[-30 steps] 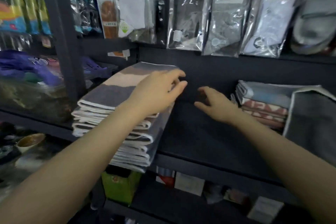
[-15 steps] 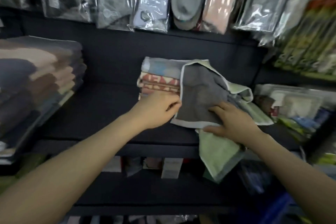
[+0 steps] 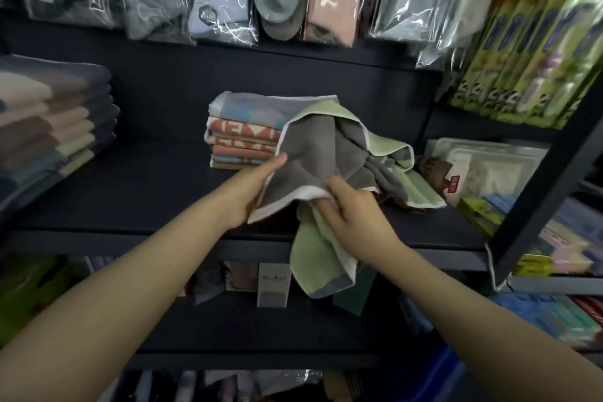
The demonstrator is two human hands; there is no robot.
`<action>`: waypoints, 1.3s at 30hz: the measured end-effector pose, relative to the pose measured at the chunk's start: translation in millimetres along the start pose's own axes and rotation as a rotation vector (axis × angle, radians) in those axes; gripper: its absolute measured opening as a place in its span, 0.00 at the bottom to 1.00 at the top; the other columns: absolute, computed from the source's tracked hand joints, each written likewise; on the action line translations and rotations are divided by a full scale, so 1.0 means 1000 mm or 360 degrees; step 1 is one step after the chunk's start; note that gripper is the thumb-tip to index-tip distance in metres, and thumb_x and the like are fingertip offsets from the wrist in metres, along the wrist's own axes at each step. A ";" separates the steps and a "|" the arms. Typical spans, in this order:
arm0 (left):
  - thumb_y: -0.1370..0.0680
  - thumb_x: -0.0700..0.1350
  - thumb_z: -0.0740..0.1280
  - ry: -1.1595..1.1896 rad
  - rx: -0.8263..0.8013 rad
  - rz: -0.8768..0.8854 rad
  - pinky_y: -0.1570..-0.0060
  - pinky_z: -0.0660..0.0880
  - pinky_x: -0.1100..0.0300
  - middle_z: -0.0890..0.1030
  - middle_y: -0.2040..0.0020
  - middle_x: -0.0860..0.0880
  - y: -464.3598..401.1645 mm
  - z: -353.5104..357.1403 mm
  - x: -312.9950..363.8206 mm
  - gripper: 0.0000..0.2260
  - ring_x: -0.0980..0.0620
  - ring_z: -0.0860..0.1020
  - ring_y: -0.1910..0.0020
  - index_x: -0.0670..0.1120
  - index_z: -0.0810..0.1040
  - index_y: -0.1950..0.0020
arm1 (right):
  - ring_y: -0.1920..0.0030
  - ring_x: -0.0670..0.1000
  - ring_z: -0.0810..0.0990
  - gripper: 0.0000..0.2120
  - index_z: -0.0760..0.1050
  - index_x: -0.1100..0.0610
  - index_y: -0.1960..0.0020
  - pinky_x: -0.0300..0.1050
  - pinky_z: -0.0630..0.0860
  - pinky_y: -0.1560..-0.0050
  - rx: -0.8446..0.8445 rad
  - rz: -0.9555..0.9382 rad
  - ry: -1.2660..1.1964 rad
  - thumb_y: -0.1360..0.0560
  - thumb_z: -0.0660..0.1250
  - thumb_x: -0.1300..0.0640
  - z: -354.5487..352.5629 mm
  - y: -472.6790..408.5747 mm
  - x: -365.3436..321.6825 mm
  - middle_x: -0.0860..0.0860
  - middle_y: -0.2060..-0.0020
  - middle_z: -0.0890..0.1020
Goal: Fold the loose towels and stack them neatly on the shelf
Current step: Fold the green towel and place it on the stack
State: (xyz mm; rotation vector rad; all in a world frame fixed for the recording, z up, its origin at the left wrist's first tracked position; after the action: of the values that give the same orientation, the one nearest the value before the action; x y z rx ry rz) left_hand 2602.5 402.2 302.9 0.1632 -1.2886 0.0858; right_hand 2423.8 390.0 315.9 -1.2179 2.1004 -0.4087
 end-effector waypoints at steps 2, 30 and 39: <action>0.23 0.42 0.64 -0.0101 0.0069 0.0182 0.50 0.77 0.59 0.83 0.49 0.46 0.002 0.004 0.005 0.11 0.48 0.80 0.48 0.43 0.78 0.41 | 0.69 0.51 0.72 0.09 0.65 0.54 0.59 0.43 0.60 0.70 -0.0283 -0.0083 0.0064 0.23 0.63 0.55 0.007 0.005 -0.005 0.47 0.71 0.71; 0.23 0.40 0.64 -0.1267 0.0606 0.1692 0.60 0.68 0.76 0.79 0.62 0.67 0.103 -0.009 0.065 0.10 0.69 0.76 0.60 0.56 0.77 0.56 | 0.48 0.61 0.76 0.19 0.71 0.60 0.39 0.50 0.71 0.50 0.0302 0.0484 0.0561 0.29 0.59 0.69 -0.034 -0.050 0.096 0.60 0.47 0.77; 0.30 0.51 0.71 -0.1376 0.0582 0.1717 0.50 0.74 0.59 0.76 0.50 0.56 0.111 0.005 0.089 0.14 0.55 0.77 0.51 0.50 0.75 0.47 | 0.67 0.37 0.73 0.08 0.75 0.50 0.59 0.28 0.67 0.65 0.1012 0.0027 -0.0280 0.34 0.62 0.60 -0.069 -0.061 -0.047 0.38 0.69 0.76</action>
State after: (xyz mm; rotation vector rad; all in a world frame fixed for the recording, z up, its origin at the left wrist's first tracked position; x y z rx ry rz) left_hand 2605.0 508.5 397.7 -0.2358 -2.0898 1.2921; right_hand 2432.1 394.4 418.7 -0.8209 1.6394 -0.8493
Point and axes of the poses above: each hand's wrist, its own y-axis away from the middle knuckle, its own z-axis out of the palm, x = y × z, the point moved 2 cm from there along -y, towards the middle knuckle
